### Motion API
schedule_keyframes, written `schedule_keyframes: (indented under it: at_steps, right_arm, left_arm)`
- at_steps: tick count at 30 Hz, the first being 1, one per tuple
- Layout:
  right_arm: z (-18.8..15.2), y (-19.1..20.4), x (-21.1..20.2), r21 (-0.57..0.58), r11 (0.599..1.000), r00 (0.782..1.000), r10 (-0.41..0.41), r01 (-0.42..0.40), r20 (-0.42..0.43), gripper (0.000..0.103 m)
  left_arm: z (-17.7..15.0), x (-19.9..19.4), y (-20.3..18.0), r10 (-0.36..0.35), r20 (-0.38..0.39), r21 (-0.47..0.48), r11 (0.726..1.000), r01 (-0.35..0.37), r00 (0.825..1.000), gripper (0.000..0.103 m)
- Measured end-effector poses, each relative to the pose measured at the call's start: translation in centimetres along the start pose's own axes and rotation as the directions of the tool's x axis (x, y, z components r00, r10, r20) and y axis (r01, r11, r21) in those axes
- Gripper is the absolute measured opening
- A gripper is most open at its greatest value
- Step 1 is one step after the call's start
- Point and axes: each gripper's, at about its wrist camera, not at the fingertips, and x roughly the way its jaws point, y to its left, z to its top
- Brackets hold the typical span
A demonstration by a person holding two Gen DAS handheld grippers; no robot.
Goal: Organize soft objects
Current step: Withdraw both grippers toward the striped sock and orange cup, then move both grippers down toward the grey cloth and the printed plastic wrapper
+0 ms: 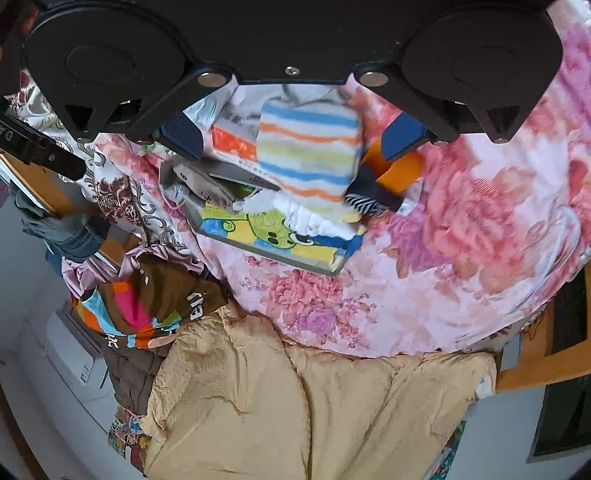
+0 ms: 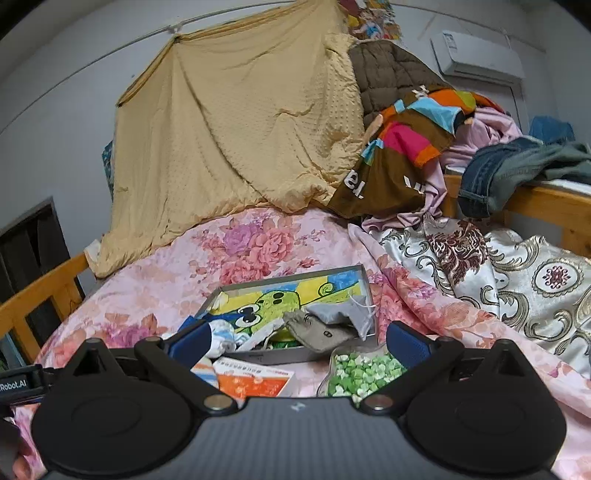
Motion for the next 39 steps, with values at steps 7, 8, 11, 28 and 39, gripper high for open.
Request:
schedule_keyframes:
  at_steps: [7, 8, 11, 28, 39]
  right_arm:
    - [-0.7, 1.2, -0.6, -0.022, 1.0, 1.0, -0.018, 0.018, -0.006, 0.103]
    - [-0.9, 1.3, -0.7, -0.024, 0.999, 1.0, -0.025, 0.025, -0.01, 0.103]
    - [-1.5, 1.8, -1.0, -0.029, 0.999, 0.999, -0.044, 0.043, -0.018, 0.103]
    - [-4.8, 5.1, -1.9, -0.11, 0.994, 0.995, -0.029, 0.018, -0.098, 0.103]
    - [-6.9, 7.2, -1.2, -0.152, 0.986, 0.98, 0.043, -0.073, -0.193, 0.103]
  left_arm:
    - [-1.2, -2.0, 1.9, 0.021, 0.04, -0.016, 1.0, -0.02, 0.999, 0.102]
    - [-1.6, -2.2, 2.1, 0.025, 0.05, -0.023, 0.999, -0.024, 0.998, 0.102]
    - [-2.4, -2.3, 2.6, 0.046, 0.049, -0.042, 0.998, -0.043, 0.998, 0.102]
    - [-4.2, -3.9, 3.0, 0.137, 0.05, 0.089, 0.986, -0.141, 0.989, 0.102]
    - [-4.6, -2.7, 3.3, 0.156, -0.021, 0.116, 0.981, -0.153, 0.988, 0.102]
